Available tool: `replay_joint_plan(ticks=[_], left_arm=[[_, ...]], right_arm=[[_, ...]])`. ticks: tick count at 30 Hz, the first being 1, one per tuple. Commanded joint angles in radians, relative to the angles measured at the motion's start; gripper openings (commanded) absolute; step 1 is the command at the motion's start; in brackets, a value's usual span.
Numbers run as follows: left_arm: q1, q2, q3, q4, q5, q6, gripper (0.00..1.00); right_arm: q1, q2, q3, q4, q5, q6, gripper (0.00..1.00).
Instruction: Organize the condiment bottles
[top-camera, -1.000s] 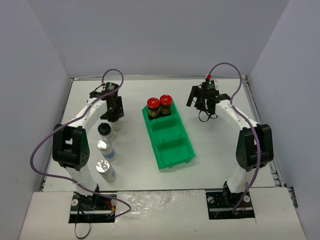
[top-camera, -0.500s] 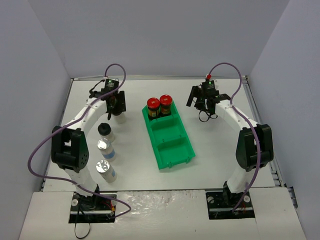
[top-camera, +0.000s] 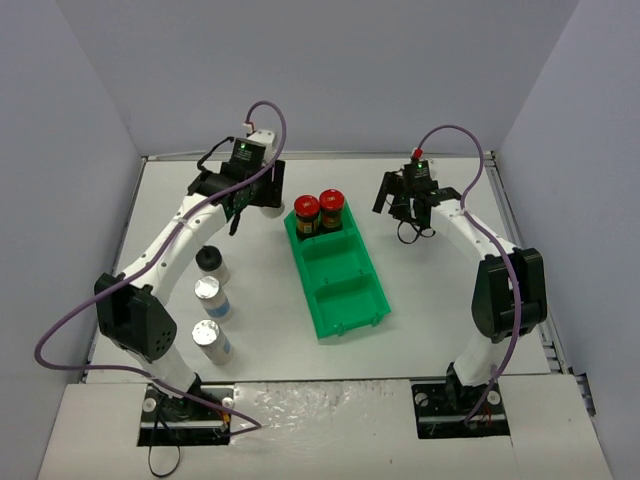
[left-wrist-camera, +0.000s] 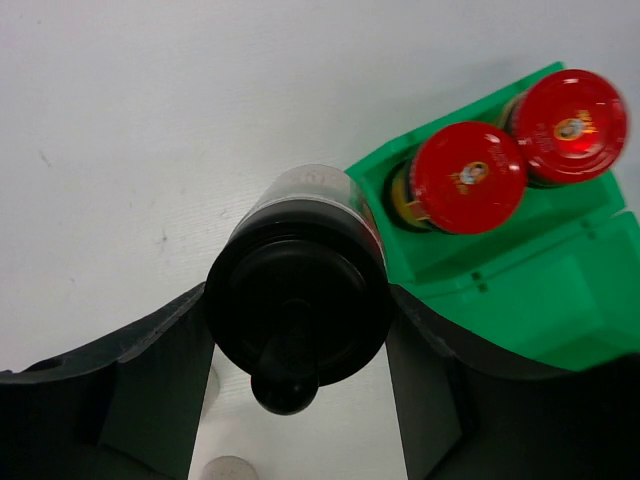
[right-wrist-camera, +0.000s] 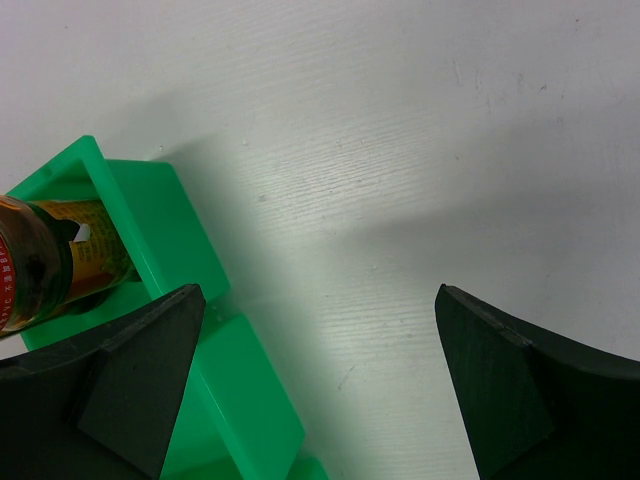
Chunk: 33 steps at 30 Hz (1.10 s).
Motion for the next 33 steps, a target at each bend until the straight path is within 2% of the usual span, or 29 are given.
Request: replay_joint_plan(ticks=[1, 6, 16, 24, 33], left_arm=[[-0.063, -0.093, 0.135, 0.011, -0.007, 0.046, 0.0], [-0.107, -0.083, 0.18, -0.007, 0.066, 0.057, 0.0], [-0.239, 0.002, 0.248, -0.016, 0.075, 0.093, 0.0], [-0.338, 0.139, 0.359, -0.057, 0.097, 0.127, 0.0], [-0.403, 0.208, 0.351, -0.054, 0.1, 0.127, 0.0]], right_arm=[[-0.001, -0.048, 0.026, 0.034, 0.016, -0.003, 0.98], [-0.004, -0.052, 0.034, 0.029, 0.037, 0.0, 0.98], [-0.044, -0.106, 0.014, 0.022, 0.109, 0.017, 1.0], [-0.066, -0.146, -0.016, 0.022, 0.138, 0.031, 1.0], [-0.089, -0.173, -0.045, 0.023, 0.139, 0.03, 1.0]])
